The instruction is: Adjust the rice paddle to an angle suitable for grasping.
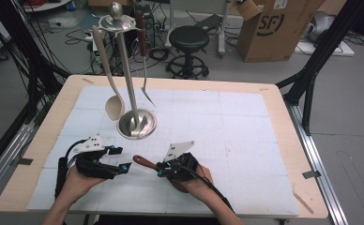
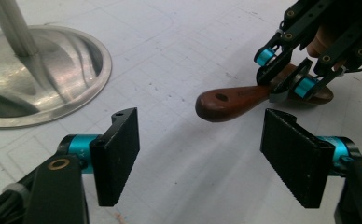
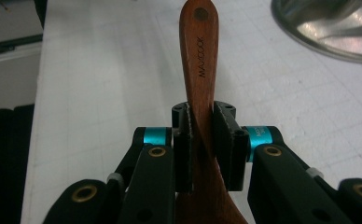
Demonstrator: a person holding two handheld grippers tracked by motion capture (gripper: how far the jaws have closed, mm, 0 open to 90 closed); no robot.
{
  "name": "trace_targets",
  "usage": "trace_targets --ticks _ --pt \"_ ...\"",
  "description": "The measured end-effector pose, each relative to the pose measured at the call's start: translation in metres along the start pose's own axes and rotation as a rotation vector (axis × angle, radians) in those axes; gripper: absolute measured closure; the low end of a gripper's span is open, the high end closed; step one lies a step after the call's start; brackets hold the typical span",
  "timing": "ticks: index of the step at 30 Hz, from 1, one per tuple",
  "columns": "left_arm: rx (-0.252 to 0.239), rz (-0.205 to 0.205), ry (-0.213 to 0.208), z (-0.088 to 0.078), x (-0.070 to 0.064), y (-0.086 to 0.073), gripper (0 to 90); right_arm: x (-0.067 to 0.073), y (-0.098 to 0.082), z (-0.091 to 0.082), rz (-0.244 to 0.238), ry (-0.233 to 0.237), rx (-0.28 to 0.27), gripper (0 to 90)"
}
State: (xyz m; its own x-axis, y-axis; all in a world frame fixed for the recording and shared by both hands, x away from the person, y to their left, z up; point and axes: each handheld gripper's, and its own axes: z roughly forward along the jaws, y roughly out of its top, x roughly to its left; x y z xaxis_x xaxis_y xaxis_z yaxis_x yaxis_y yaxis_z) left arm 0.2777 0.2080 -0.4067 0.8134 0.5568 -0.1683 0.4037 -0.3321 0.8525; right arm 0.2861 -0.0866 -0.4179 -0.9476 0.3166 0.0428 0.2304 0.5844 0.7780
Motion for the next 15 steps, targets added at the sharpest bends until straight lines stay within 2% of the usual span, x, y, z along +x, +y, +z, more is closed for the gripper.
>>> trace_targets --ticks 7,10,11,15 --pt "0.001 0.006 -0.036 0.004 -0.003 0.001 34.8 0.002 0.008 0.000 0.004 0.010 -0.058 78.3" --pt "0.004 0.007 -0.050 0.006 -0.004 0.002 37.1 0.005 0.011 0.002 0.007 0.015 -0.070 78.3" --pt "0.004 0.008 -0.054 0.006 -0.005 0.002 38.3 0.005 0.012 0.004 -0.007 0.018 -0.078 78.3" --pt "0.002 0.015 -0.065 0.007 -0.007 0.002 42.2 0.007 0.016 0.006 0.006 0.022 -0.091 78.3"
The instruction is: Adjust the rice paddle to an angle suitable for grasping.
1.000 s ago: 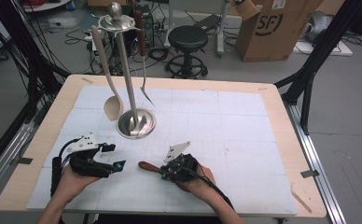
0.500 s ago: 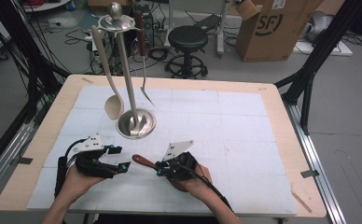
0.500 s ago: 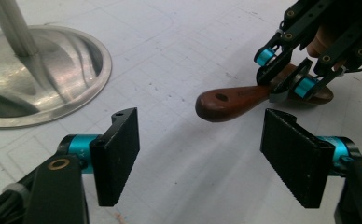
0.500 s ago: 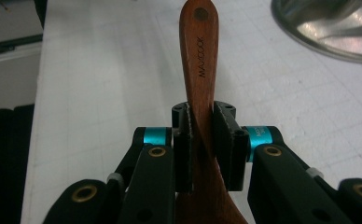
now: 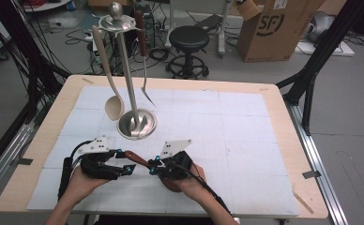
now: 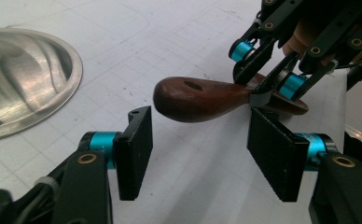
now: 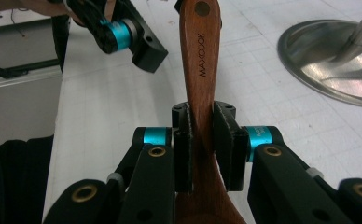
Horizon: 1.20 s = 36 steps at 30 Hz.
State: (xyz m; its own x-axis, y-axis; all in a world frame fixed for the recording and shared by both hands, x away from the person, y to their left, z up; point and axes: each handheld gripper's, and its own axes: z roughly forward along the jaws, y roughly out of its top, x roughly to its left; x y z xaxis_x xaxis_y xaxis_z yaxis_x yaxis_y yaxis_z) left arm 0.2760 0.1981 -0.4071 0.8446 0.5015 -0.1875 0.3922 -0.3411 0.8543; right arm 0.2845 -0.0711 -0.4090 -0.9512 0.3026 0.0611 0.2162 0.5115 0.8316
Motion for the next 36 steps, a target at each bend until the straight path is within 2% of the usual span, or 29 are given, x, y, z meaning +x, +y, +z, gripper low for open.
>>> trace_targets --ticks 5,11,15,17,23,26,29,30,33,36 --pt "-0.008 0.011 -0.014 0.000 -0.002 0.001 45.4 0.001 0.002 0.003 -0.004 0.001 -0.012 78.2" --pt "-0.010 0.010 -0.007 0.000 -0.002 0.002 45.7 0.000 0.001 0.004 0.012 0.000 -0.018 77.6" --pt "-0.015 0.013 -0.011 -0.001 -0.002 0.002 45.5 -0.001 0.002 0.005 0.018 0.010 -0.011 72.5" --pt "-0.015 0.014 -0.011 -0.001 -0.003 0.002 45.3 -0.003 0.002 0.007 0.032 0.038 0.004 66.0" --pt "-0.022 0.024 -0.015 -0.002 -0.004 0.004 45.0 -0.012 0.004 0.013 0.107 0.111 0.056 61.3" --pt "-0.029 0.029 -0.019 -0.003 -0.005 0.005 44.7 -0.016 0.005 0.016 0.133 0.145 0.071 63.2" --pt "-0.029 0.033 -0.021 -0.003 -0.005 0.005 44.5 -0.017 0.006 0.017 0.156 0.174 0.077 70.9" --pt "-0.030 0.037 -0.021 -0.003 -0.005 0.005 44.4 -0.018 0.006 0.018 0.154 0.179 0.073 73.8" --pt "-0.038 0.034 -0.019 -0.004 -0.005 0.006 43.4 -0.020 0.007 0.017 0.161 0.186 0.072 74.6" --pt "-0.045 0.028 -0.005 -0.006 -0.004 0.006 37.9 -0.020 0.008 0.015 0.162 0.177 0.059 75.6"
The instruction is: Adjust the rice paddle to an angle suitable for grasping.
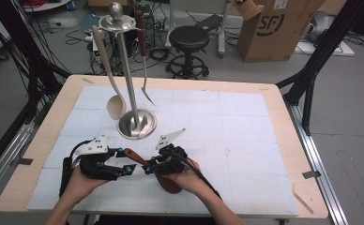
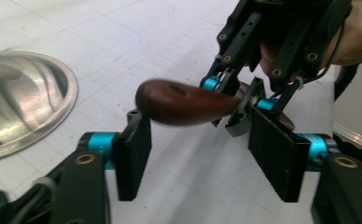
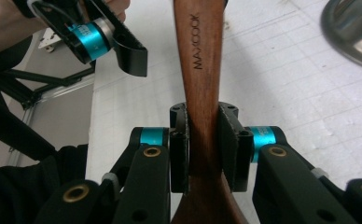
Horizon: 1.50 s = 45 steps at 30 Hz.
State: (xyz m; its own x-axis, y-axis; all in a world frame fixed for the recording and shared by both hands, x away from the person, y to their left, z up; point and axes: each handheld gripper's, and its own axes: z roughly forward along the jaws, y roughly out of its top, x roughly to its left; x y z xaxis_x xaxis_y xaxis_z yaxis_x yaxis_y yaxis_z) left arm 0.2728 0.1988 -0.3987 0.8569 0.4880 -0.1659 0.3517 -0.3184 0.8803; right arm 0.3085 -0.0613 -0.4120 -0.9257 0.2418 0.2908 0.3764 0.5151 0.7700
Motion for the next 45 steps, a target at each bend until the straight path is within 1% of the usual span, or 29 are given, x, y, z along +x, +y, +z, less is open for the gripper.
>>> trace_targets --ticks 6,10,12,13,16,21,23,24,25,27,30,33,35,36,38,43,44,45 --pt "-0.010 0.000 0.010 0.000 0.000 0.000 33.9 -0.001 0.010 -0.012 0.005 -0.026 -0.072 76.1" --pt "-0.015 0.006 0.014 0.001 -0.001 0.000 31.7 0.000 0.018 -0.020 0.005 -0.042 -0.141 76.7" --pt "-0.011 0.012 0.027 0.001 -0.002 0.001 28.1 0.001 0.021 -0.022 0.007 -0.048 -0.164 76.9" --pt "-0.012 0.012 0.025 0.001 -0.003 0.001 27.4 0.002 0.023 -0.022 0.005 -0.053 -0.173 76.9" --pt "-0.012 0.014 0.023 0.002 -0.004 0.001 27.4 0.003 0.027 -0.021 -0.004 -0.065 -0.202 77.1" --pt "-0.010 0.023 0.020 0.003 -0.005 0.002 27.4 0.006 0.034 -0.020 0.005 -0.076 -0.267 77.0" --pt "-0.009 0.028 0.017 0.004 -0.006 0.002 27.4 0.008 0.038 -0.019 0.008 -0.077 -0.274 77.0" --pt "-0.006 0.036 0.016 0.005 -0.007 0.002 27.4 0.009 0.039 -0.017 0.004 -0.080 -0.274 77.0" --pt "-0.007 0.035 0.014 0.005 -0.008 0.003 27.4 0.010 0.041 -0.016 0.001 -0.083 -0.271 77.0" --pt "-0.004 0.040 0.012 0.006 -0.008 0.003 27.4 0.012 0.043 -0.012 -0.009 -0.096 -0.270 77.0" --pt "0.008 0.049 0.005 0.009 -0.011 0.003 27.4 0.014 0.045 -0.006 -0.011 -0.111 -0.263 77.0" --pt "0.014 0.045 -0.001 0.011 -0.013 0.003 27.9 0.017 0.046 0.001 -0.013 -0.121 -0.258 77.0" --pt "0.015 0.046 0.006 0.011 -0.013 0.003 28.6 0.019 0.047 0.003 -0.010 -0.117 -0.265 77.0" --pt "0.020 0.054 0.011 0.010 -0.012 0.003 29.1 0.019 0.047 0.004 -0.011 -0.120 -0.269 76.9" --pt "0.024 0.051 0.021 0.010 -0.011 0.002 30.0 0.020 0.047 0.004 -0.010 -0.115 -0.274 76.8" --pt "0.033 0.040 0.029 0.009 -0.008 0.001 32.1 0.021 0.046 0.001 -0.006 -0.125 -0.275 76.2" --pt "0.033 0.036 0.034 0.009 -0.007 0.000 32.6 0.021 0.045 0.000 -0.001 -0.123 -0.273 76.1" --pt "0.040 0.039 0.037 0.008 -0.006 0.000 33.0 0.021 0.045 0.000 -0.006 -0.119 -0.271 76.0"
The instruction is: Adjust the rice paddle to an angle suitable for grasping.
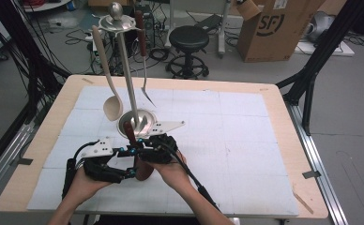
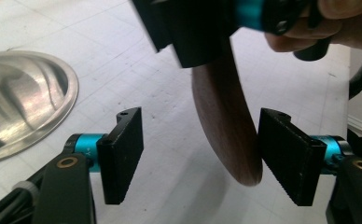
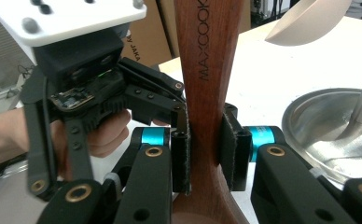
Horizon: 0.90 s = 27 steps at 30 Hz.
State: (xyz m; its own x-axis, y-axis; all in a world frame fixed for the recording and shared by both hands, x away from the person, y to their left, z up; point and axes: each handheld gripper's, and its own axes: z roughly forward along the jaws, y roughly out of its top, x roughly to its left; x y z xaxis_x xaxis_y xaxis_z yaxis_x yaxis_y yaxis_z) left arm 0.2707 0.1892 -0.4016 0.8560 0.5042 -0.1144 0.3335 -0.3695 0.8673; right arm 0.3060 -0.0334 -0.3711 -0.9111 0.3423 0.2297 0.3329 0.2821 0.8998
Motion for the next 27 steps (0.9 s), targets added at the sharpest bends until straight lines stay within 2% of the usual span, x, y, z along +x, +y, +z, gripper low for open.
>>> trace_targets --ticks 6,12,20,25,27 --pt "0.007 -0.016 0.017 -0.001 0.004 -0.003 35.1 0.000 -0.005 -0.004 0.010 0.015 0.003 75.3" --pt "0.003 -0.037 0.036 -0.002 0.007 -0.005 36.0 0.000 -0.009 -0.006 -0.003 0.034 0.011 74.9" --pt "0.024 -0.040 0.053 0.000 0.010 -0.006 36.2 -0.002 -0.010 -0.004 -0.011 0.055 -0.009 74.8" --pt "0.014 -0.057 0.062 -0.002 0.013 -0.008 36.7 -0.004 -0.011 -0.003 -0.019 0.077 -0.023 76.1" --pt "0.008 -0.062 0.065 -0.003 0.014 -0.008 37.1 -0.005 -0.011 -0.002 -0.023 0.071 -0.026 76.4"
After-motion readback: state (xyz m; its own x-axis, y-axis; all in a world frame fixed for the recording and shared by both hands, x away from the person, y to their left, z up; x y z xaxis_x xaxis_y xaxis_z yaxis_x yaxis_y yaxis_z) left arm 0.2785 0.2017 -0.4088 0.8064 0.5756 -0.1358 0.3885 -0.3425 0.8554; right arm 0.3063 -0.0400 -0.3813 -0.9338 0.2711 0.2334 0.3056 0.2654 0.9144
